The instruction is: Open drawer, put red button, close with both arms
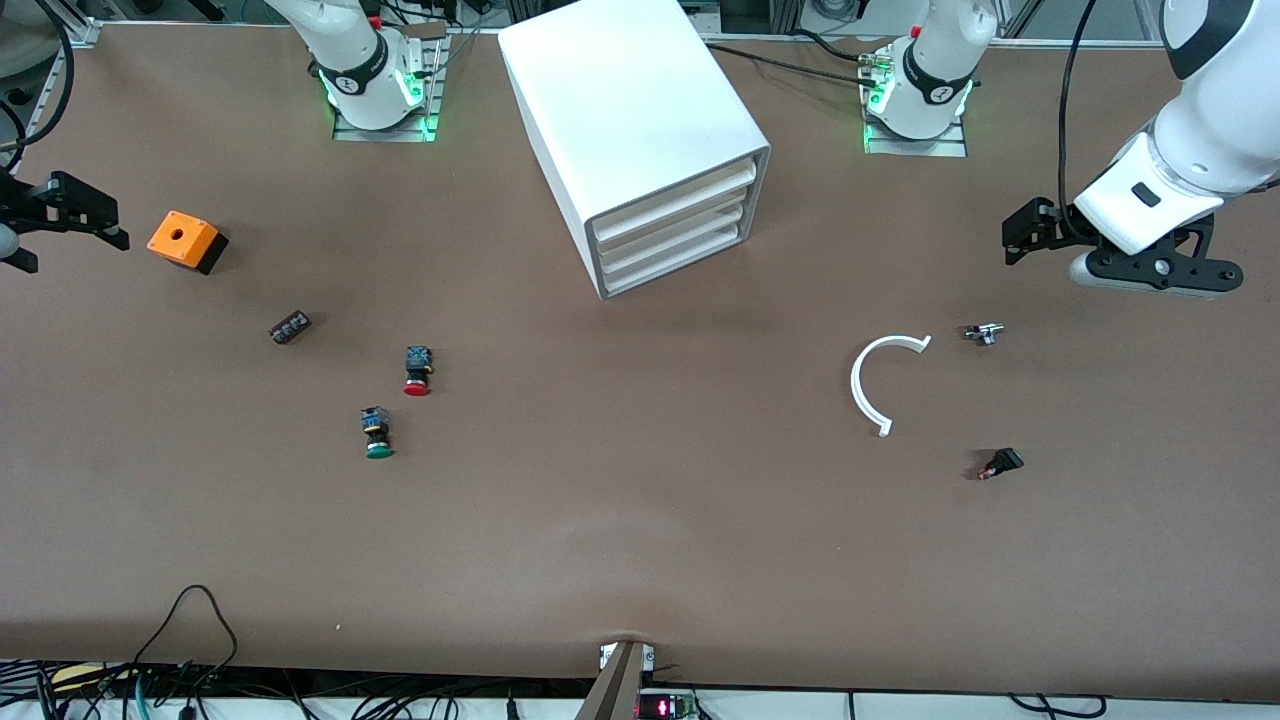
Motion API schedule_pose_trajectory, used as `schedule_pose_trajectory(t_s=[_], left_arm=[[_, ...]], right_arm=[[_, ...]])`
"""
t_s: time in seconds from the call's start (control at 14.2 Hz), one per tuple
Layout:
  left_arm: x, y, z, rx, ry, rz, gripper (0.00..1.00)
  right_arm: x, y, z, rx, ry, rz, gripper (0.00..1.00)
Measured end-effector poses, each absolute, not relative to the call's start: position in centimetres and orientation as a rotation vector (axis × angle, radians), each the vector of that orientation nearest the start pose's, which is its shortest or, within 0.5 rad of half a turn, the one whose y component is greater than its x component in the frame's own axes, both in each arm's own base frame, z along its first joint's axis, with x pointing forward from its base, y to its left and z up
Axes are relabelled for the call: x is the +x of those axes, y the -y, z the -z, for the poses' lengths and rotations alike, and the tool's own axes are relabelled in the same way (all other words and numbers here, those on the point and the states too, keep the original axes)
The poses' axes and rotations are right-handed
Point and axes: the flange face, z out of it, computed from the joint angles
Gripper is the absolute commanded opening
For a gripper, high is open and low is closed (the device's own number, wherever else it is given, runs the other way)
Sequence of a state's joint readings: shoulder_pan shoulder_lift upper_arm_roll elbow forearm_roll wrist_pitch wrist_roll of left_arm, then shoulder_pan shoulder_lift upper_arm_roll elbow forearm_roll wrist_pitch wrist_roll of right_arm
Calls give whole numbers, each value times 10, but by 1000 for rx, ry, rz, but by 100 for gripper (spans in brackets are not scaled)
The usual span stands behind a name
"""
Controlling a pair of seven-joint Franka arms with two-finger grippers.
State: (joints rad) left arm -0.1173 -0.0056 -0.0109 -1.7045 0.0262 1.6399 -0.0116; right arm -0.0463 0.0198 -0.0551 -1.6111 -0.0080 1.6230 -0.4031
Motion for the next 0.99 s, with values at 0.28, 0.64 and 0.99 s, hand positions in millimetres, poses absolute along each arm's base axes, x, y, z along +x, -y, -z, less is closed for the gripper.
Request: schedule_pose_trajectory(t_s=[0.28,0.64,0.99], left_arm=[[549,68,-570,-3105,-184,-89,100],[539,70,-564,-3091,-191,-221,100],[534,87,-558,-3076,-251,-429,100]], right_arm=[[561,57,-599,-3112,474,-16,100],[561,58,-599,-3112,474,-16,100],[562,57,-597,-3111,475,-21,100]])
